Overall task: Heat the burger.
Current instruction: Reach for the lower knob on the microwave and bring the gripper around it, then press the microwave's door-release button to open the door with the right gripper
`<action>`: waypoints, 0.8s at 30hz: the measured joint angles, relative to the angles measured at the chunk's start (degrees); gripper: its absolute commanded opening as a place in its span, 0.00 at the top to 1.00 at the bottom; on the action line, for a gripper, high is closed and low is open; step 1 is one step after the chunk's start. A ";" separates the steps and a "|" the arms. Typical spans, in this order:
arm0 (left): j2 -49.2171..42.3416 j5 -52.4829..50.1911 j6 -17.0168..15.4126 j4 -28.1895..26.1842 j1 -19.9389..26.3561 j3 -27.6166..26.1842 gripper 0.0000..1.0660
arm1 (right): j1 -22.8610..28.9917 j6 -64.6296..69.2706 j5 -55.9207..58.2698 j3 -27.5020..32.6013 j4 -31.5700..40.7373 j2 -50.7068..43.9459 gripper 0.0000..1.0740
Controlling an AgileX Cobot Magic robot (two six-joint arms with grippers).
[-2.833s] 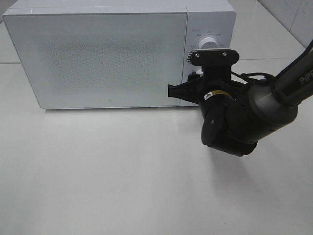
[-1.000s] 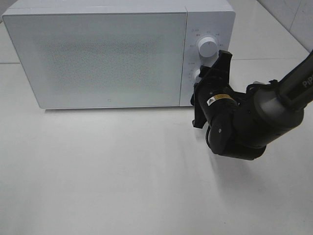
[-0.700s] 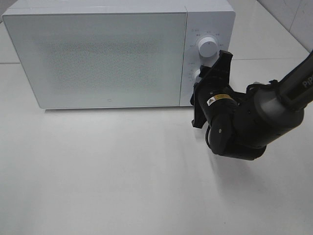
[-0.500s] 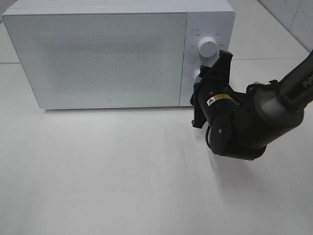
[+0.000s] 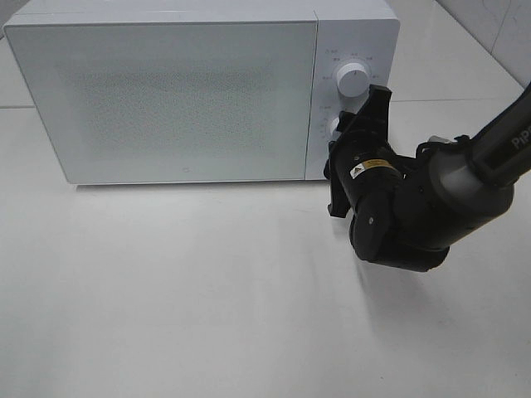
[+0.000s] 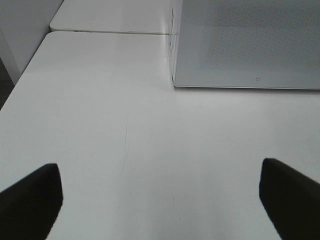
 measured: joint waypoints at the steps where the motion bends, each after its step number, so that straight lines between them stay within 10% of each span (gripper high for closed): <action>1: 0.00 0.00 0.00 0.00 0.00 0.00 0.06 | 0.06 -0.92 0.00 -0.11 0.40 0.00 0.74; 15: 0.00 0.00 0.00 0.00 0.00 0.00 0.06 | 1.15 -4.41 0.11 -0.74 0.57 0.00 0.32; 24: 0.00 0.00 0.00 0.00 0.00 0.00 0.06 | 1.20 -13.64 3.21 3.21 -4.58 -4.01 0.30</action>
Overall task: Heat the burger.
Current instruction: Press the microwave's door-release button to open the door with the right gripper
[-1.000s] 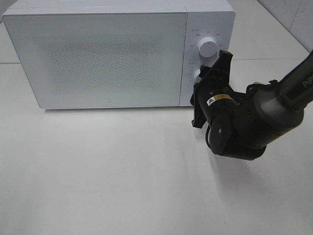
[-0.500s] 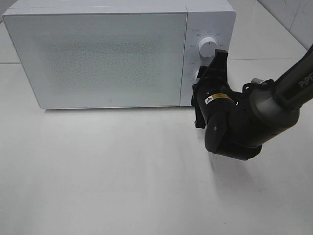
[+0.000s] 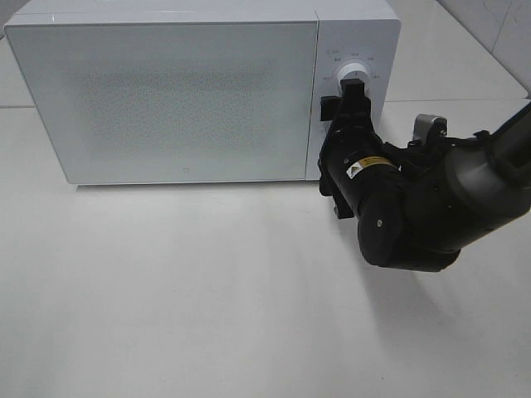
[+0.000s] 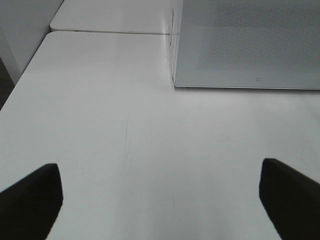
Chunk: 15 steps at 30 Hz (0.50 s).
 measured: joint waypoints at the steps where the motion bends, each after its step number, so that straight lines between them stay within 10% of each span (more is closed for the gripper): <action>1: 0.00 0.00 0.00 0.00 0.00 0.00 0.06 | 0.00 -3.21 1.66 1.20 -0.17 -1.20 0.30; 15: 0.00 0.00 0.00 0.00 0.00 0.00 0.06 | -0.74 -45.95 27.56 4.13 -0.69 -14.84 0.30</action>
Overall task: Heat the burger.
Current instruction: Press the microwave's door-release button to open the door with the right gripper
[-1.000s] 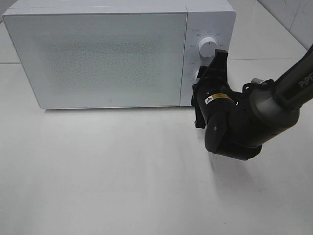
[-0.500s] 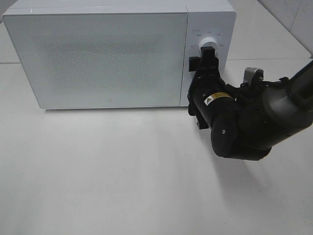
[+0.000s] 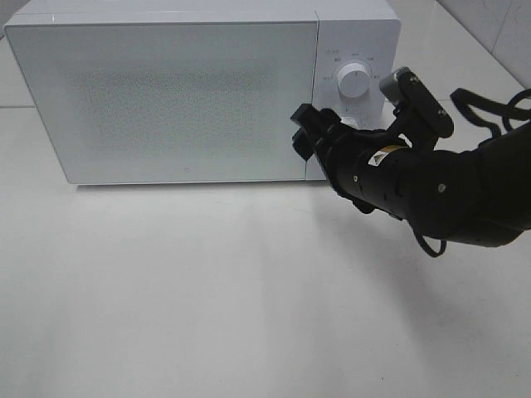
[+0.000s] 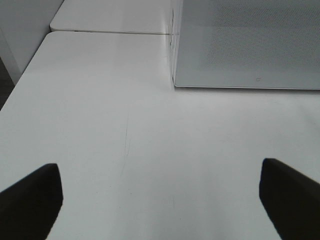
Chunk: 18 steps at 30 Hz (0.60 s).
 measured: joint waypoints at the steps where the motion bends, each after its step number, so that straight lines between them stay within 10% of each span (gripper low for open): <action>1: 0.00 0.00 0.00 0.00 0.00 0.00 0.06 | 0.00 0.00 0.00 0.00 0.00 0.00 0.30; 18: 0.00 0.00 0.00 0.00 0.00 0.00 0.06 | -9.40 -41.94 38.62 0.06 -4.01 -13.29 0.30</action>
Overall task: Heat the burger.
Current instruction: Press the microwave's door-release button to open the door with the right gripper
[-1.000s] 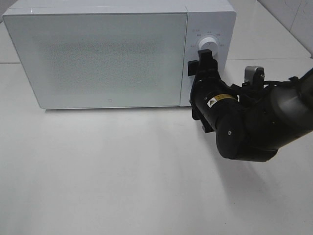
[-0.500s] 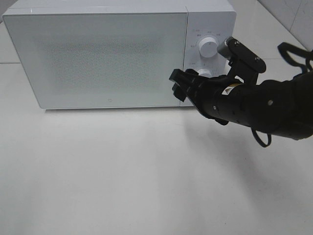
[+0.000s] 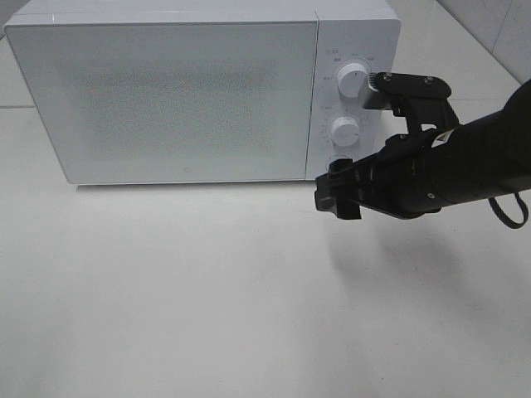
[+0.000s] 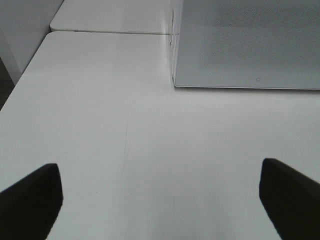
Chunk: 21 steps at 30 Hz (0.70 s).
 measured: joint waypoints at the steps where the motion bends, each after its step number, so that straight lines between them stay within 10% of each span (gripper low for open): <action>1: 0.00 0.00 0.00 0.00 0.00 0.00 0.06 | 0.00 -0.23 2.18 0.00 -1.09 -0.74 0.30; 21: 0.00 0.00 0.00 0.00 0.00 0.00 0.06 | 0.00 -0.29 34.32 -0.17 -9.17 -27.50 0.30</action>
